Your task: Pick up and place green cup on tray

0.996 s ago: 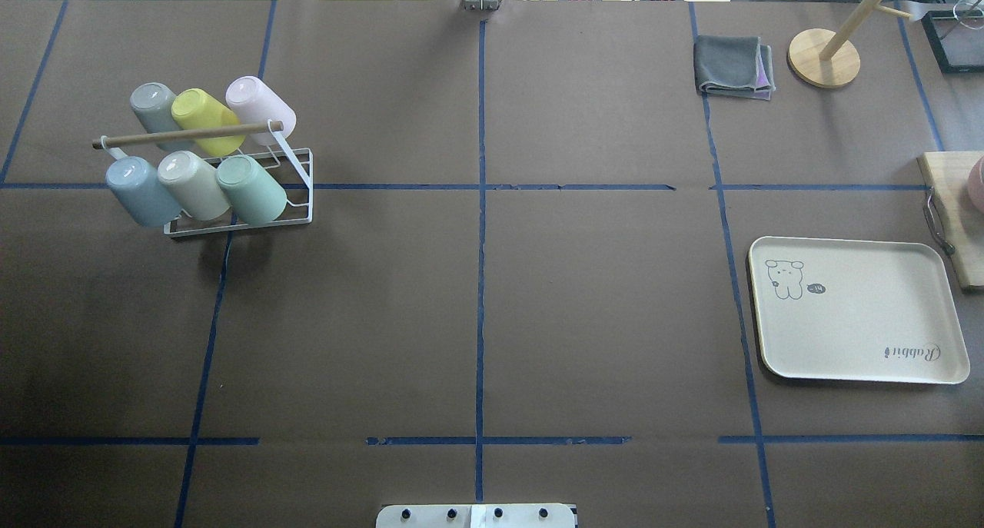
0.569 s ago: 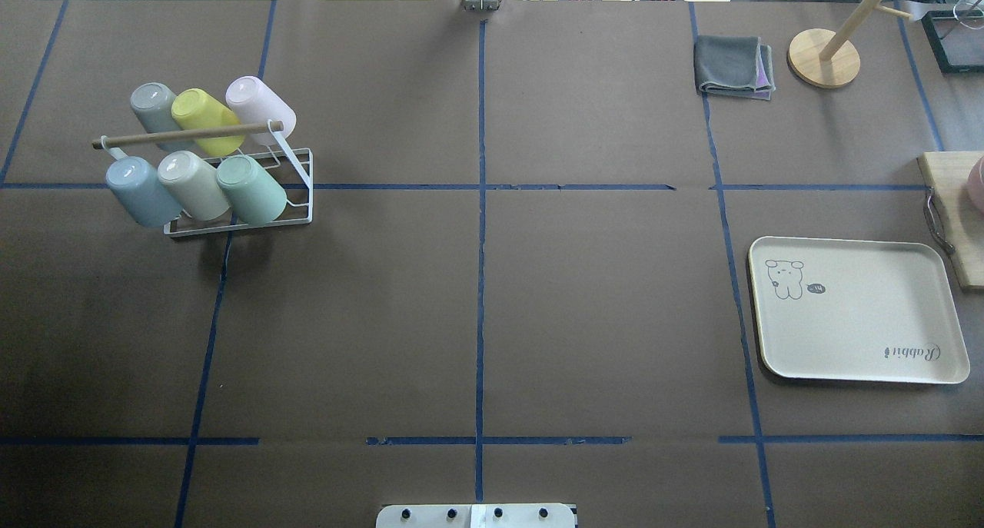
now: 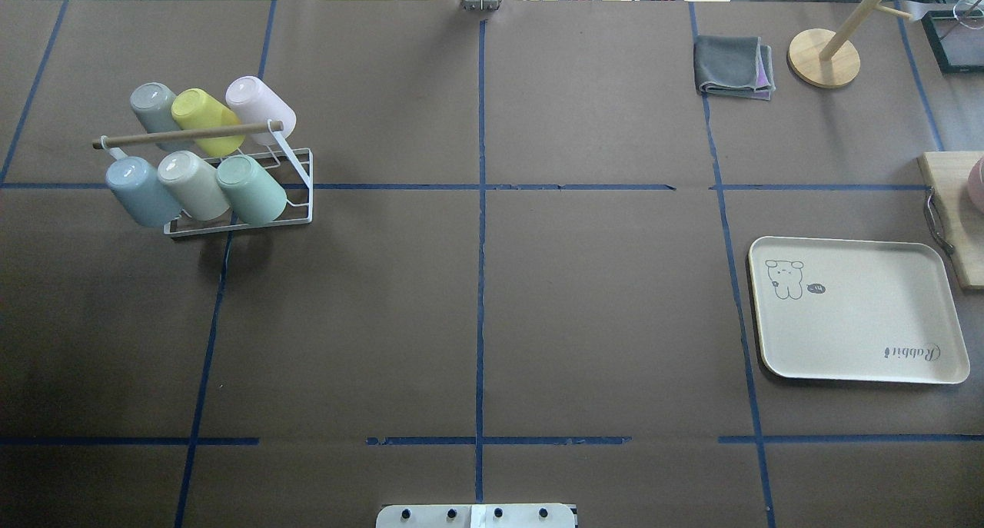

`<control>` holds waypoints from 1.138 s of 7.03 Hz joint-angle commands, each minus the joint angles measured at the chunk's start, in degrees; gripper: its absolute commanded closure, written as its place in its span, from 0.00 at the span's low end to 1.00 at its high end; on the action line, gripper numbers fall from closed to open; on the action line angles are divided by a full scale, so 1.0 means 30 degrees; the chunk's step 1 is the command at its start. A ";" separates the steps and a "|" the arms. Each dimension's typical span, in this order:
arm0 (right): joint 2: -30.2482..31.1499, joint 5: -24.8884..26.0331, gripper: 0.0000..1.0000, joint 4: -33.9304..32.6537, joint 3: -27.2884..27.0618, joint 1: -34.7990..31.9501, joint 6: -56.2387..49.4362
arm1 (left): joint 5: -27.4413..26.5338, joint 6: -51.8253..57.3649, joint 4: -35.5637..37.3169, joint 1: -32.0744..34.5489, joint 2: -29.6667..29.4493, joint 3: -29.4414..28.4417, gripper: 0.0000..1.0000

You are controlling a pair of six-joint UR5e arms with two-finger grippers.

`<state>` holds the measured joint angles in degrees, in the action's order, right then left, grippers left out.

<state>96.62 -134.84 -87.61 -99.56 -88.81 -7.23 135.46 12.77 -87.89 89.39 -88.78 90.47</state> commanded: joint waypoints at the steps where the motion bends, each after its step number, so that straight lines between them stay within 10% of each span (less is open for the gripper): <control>1: 0.0047 -0.0638 0.00 0.0898 -0.0066 0.1351 0.1427 | 0.0051 -0.0010 0.0000 -0.0029 0.0034 -0.0010 0.00; 5: 0.2268 0.0144 0.01 1.0349 0.0138 0.5511 1.2760 | 0.0139 -0.0039 0.0000 -0.0030 0.0063 -0.0010 0.00; 8: 0.2948 0.1176 0.04 1.4363 0.2092 0.7132 1.4798 | 0.0139 -0.0039 -0.0029 -0.0059 0.0063 -0.0098 0.00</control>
<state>105.03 -131.90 -49.86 -96.44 -68.74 35.25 135.87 12.66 -87.97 89.27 -88.59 90.31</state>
